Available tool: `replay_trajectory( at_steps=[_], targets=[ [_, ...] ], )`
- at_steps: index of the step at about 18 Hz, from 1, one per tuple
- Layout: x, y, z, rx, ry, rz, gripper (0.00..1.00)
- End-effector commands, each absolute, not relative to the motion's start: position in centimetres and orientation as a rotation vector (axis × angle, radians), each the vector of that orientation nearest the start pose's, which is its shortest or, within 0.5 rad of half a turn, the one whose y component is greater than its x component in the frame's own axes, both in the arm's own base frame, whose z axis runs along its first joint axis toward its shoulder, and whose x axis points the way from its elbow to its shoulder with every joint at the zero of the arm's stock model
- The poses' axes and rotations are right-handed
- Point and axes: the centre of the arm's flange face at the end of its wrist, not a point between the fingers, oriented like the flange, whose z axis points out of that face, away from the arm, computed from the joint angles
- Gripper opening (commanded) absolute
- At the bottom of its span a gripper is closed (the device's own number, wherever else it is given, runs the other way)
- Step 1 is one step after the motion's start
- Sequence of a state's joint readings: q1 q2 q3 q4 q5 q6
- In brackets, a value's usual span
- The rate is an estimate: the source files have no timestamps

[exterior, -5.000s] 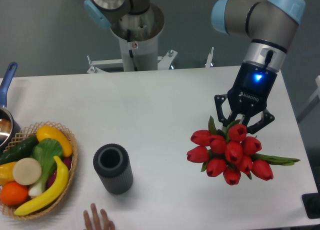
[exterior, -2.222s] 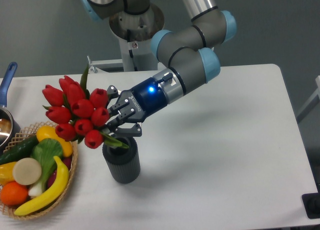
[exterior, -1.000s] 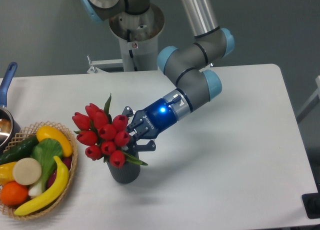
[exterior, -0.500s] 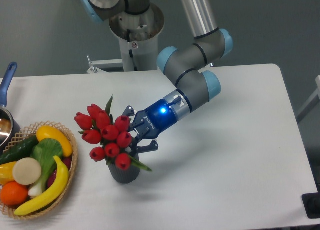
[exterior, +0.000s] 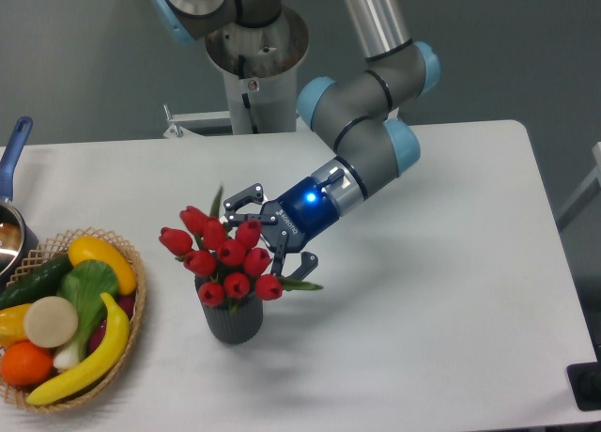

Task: Insert the flowers into the vase
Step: 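Open the gripper and slide it up off the tulip stems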

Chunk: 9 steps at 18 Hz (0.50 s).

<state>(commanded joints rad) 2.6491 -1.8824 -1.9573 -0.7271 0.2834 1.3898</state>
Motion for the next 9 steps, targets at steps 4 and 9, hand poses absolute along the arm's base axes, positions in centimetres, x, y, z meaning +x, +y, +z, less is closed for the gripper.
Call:
replay_trajectory(
  at_steps=[4,9],
  targets=[
    [-36.6,43.9,32.4,-1.933,0.423,-0.217,1.00],
    [-37.0,42.8,33.8,-2.051,0.422,-0.128,1.00]
  ],
)
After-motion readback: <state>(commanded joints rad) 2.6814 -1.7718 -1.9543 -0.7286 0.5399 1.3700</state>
